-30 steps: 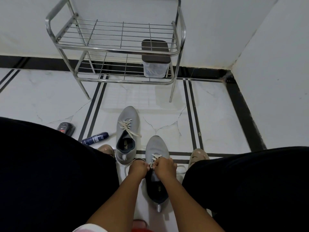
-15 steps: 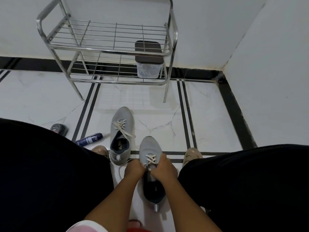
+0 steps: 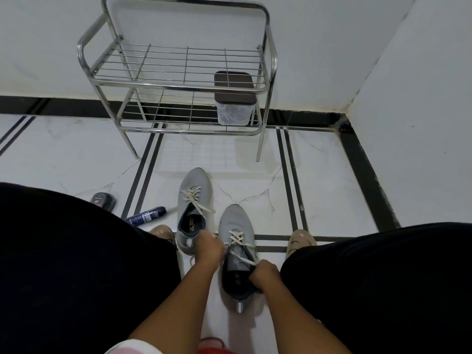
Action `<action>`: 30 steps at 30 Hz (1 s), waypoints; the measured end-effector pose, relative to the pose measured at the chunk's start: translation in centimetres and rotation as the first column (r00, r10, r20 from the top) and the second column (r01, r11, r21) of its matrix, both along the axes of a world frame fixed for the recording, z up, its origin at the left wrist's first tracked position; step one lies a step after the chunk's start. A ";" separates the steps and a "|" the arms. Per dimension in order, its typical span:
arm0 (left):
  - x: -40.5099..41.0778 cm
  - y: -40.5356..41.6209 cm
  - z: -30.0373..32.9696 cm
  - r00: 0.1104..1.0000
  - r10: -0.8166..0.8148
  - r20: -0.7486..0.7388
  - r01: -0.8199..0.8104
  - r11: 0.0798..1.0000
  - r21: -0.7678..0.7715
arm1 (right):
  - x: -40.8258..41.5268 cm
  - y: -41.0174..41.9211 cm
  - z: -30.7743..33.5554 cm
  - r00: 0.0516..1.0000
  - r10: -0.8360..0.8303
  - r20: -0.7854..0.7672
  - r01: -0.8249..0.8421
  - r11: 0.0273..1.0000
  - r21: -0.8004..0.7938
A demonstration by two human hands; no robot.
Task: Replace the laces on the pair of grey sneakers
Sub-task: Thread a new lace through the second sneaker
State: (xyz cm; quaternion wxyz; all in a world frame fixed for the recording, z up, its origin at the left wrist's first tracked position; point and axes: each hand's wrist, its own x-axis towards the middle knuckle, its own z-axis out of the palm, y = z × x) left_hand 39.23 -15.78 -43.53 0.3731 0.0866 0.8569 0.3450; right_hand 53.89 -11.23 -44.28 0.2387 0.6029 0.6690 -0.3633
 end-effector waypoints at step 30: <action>1.2 -3.6 -1.9 0.808 -0.587 -0.049 0.416 0.628 -0.657 | -1.8 1.8 -0.7 0.976 -0.136 -0.173 0.166 0.970 0.178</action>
